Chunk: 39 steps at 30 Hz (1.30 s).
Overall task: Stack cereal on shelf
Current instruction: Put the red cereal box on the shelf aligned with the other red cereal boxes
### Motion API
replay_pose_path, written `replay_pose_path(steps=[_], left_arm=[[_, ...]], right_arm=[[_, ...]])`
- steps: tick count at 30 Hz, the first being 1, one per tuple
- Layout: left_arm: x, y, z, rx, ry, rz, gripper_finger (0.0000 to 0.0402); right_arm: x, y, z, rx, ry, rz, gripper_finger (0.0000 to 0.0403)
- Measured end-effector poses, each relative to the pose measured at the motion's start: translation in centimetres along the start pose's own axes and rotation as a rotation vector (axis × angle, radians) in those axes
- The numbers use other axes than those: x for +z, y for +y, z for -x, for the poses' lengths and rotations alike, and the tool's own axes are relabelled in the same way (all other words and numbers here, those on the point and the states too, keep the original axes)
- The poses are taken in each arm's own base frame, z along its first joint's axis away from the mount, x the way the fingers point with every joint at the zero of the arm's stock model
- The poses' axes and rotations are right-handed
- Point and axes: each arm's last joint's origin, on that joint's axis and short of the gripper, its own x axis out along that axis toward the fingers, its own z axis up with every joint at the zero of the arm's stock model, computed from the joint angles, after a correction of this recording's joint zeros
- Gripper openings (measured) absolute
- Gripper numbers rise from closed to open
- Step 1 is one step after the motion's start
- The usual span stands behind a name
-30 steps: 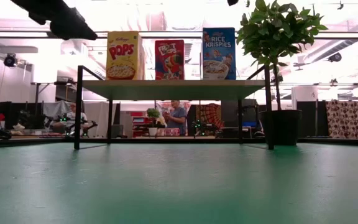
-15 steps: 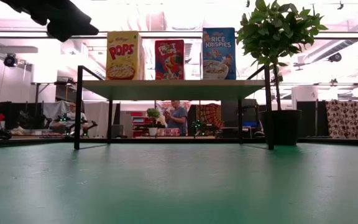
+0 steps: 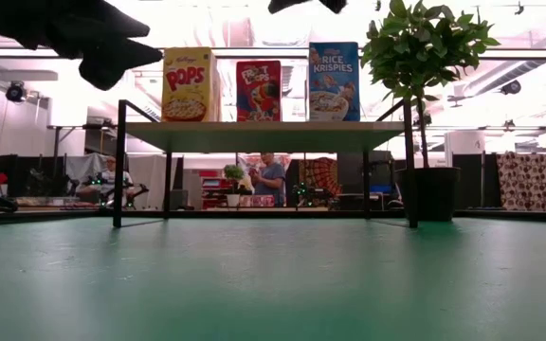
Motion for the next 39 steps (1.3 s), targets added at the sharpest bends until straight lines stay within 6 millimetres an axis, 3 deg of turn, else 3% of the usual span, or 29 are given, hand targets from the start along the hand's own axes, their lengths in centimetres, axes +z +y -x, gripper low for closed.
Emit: replay_pose_path(steps=[9,24,39], left_arm=[[-0.4,-0.4,-0.9,0.006,0.024,-0.012,0.0194],[0.3,-1.3,-2.6,0.012,0.059,-0.065,0.0194],[0.1,-2.0,-4.3,0.029,0.103,-0.102,0.0194]], right_arm=[[-2.9,2.4,-0.3,0.006,0.143,-0.056,0.0011],[-3.9,3.0,-0.4,0.004,0.178,-0.034,0.0011],[-5.4,6.2,0.8,0.053,0.179,-0.002,0.0011]])
